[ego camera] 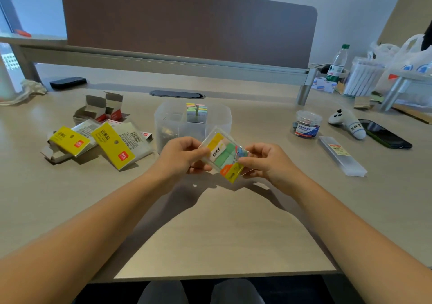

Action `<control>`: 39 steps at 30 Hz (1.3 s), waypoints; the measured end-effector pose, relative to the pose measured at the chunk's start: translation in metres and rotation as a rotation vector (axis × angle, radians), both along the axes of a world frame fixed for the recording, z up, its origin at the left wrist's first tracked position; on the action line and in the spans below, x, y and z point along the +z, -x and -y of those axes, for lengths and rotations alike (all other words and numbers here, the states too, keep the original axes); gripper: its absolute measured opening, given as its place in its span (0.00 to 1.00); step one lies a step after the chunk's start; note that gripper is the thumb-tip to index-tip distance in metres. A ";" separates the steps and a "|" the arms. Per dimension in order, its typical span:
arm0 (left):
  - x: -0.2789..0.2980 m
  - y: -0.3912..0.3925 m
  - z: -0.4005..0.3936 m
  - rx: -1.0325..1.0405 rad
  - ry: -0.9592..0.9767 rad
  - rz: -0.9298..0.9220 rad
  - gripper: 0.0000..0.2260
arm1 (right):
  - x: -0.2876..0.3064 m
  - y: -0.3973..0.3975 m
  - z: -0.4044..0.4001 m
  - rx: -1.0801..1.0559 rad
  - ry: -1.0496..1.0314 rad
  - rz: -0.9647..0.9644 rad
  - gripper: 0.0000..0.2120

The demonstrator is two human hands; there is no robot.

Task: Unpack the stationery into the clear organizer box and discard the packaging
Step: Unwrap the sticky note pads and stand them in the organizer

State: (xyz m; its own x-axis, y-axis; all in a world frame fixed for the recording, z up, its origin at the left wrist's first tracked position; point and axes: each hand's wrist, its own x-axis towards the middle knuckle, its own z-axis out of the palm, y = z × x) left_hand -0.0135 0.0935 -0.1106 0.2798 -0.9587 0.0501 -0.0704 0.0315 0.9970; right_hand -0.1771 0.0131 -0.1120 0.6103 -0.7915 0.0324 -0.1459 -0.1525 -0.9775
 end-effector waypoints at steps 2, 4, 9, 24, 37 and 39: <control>0.001 -0.007 -0.005 -0.029 -0.016 -0.020 0.06 | 0.002 -0.003 -0.002 -0.026 0.075 0.026 0.08; 0.004 -0.011 -0.010 -0.072 -0.034 -0.044 0.05 | 0.003 -0.009 -0.005 -0.068 0.194 0.079 0.10; 0.007 -0.019 -0.015 -0.048 -0.084 -0.310 0.11 | -0.001 -0.021 -0.011 -0.065 0.335 0.176 0.15; 0.000 -0.025 -0.016 -0.008 -0.021 -0.006 0.15 | 0.002 -0.032 -0.017 0.023 0.181 0.061 0.17; -0.003 -0.032 -0.012 -0.011 -0.012 -0.015 0.05 | 0.003 -0.049 -0.017 -0.018 0.501 -0.096 0.04; -0.003 -0.033 -0.012 0.009 -0.006 -0.022 0.05 | 0.003 -0.049 -0.016 -0.035 0.544 -0.105 0.07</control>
